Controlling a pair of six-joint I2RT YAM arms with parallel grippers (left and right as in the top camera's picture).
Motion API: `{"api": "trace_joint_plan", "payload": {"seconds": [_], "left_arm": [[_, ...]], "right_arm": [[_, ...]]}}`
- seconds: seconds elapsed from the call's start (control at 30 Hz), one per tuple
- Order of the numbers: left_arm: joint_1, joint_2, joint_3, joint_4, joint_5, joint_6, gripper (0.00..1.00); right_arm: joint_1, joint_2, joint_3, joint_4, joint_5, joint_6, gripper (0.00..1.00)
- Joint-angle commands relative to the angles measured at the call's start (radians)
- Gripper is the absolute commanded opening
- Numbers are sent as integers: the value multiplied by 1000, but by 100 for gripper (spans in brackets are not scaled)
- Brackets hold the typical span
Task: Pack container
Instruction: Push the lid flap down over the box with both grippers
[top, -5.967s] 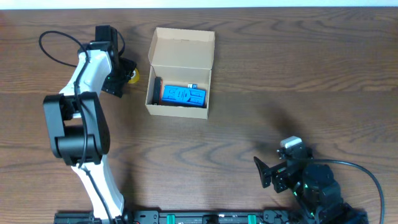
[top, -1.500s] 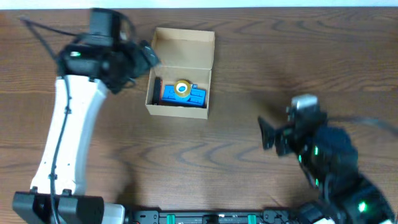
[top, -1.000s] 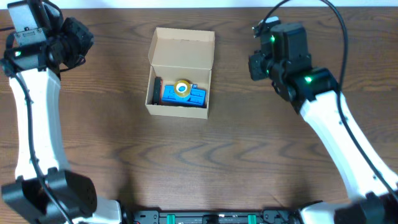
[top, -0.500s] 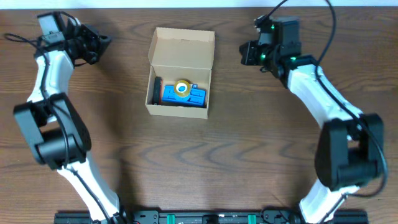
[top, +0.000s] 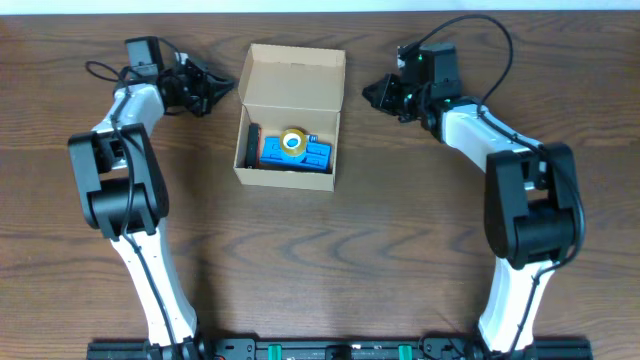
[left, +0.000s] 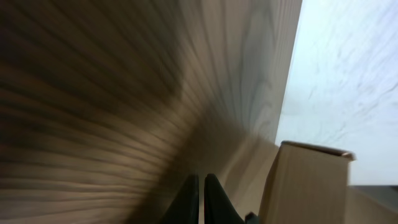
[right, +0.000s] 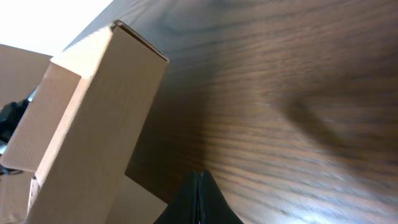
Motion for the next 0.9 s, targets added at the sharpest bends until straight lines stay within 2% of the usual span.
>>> {"api": "trace_joint_plan", "payload": {"seconds": [0.0, 0.43, 0.7, 0.87], "left_arm": [[-20, 14, 30, 2, 28, 0, 5], [-48, 14, 31, 6, 157, 29, 5], [-45, 14, 39, 8, 237, 121, 5], [-45, 5, 75, -23, 270, 186, 5]], "right_arm": [[26, 58, 16, 40, -50, 86, 1], [77, 113, 16, 261, -68, 152, 1], [77, 113, 17, 440, -97, 116, 1], [76, 113, 27, 472, -142, 95, 1]]}}
